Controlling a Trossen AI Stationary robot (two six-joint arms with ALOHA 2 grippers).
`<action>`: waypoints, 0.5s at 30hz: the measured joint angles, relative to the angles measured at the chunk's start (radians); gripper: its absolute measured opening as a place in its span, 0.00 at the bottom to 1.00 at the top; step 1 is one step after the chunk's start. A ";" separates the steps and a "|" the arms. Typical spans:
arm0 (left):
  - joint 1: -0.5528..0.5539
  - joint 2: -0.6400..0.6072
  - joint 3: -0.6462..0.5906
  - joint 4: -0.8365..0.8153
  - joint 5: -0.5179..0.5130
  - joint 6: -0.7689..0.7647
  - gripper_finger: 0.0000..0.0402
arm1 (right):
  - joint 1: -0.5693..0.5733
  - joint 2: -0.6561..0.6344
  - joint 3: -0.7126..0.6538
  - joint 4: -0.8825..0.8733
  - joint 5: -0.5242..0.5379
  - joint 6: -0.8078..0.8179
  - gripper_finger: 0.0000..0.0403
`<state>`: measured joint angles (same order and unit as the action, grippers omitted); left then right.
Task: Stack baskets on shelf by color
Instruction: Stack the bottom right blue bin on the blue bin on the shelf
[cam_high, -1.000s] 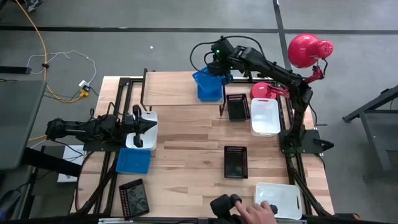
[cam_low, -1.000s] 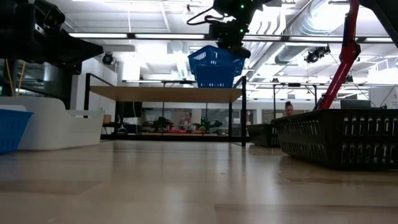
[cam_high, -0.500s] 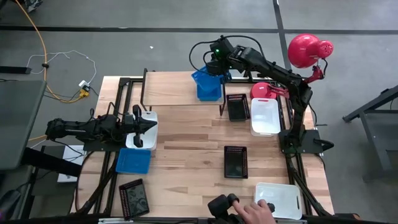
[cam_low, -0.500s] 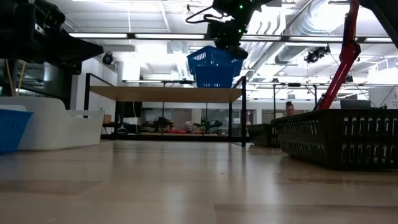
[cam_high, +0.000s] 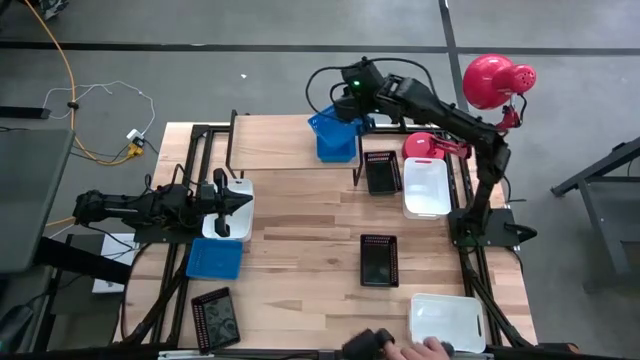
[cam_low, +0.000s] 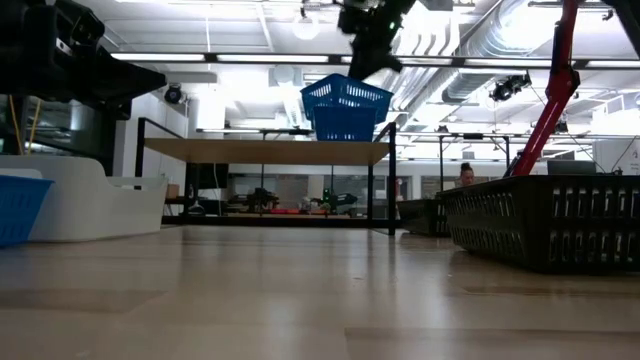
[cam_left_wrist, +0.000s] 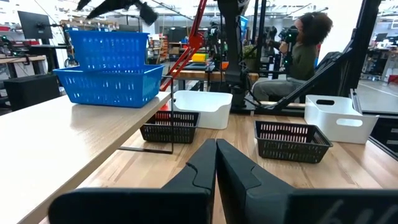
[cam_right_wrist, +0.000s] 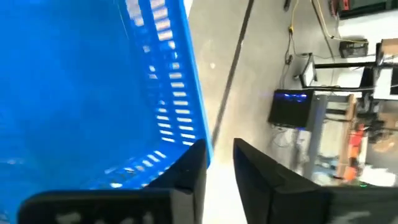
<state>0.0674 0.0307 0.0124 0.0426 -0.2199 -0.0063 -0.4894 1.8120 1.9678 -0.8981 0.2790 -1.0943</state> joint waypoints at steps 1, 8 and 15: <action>0.000 0.000 0.000 0.000 0.000 0.001 0.00 | 0.006 -0.018 0.000 -0.016 -0.007 0.037 0.13; 0.000 0.000 0.000 0.000 0.000 0.000 0.00 | 0.014 -0.154 -0.028 -0.282 -0.210 0.354 0.01; 0.000 0.000 0.000 0.000 0.000 0.000 0.00 | 0.050 -0.350 -0.395 -0.214 -0.230 0.428 0.00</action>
<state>0.0673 0.0307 0.0125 0.0425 -0.2199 -0.0064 -0.4393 1.4619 1.5730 -1.1125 0.0490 -0.6659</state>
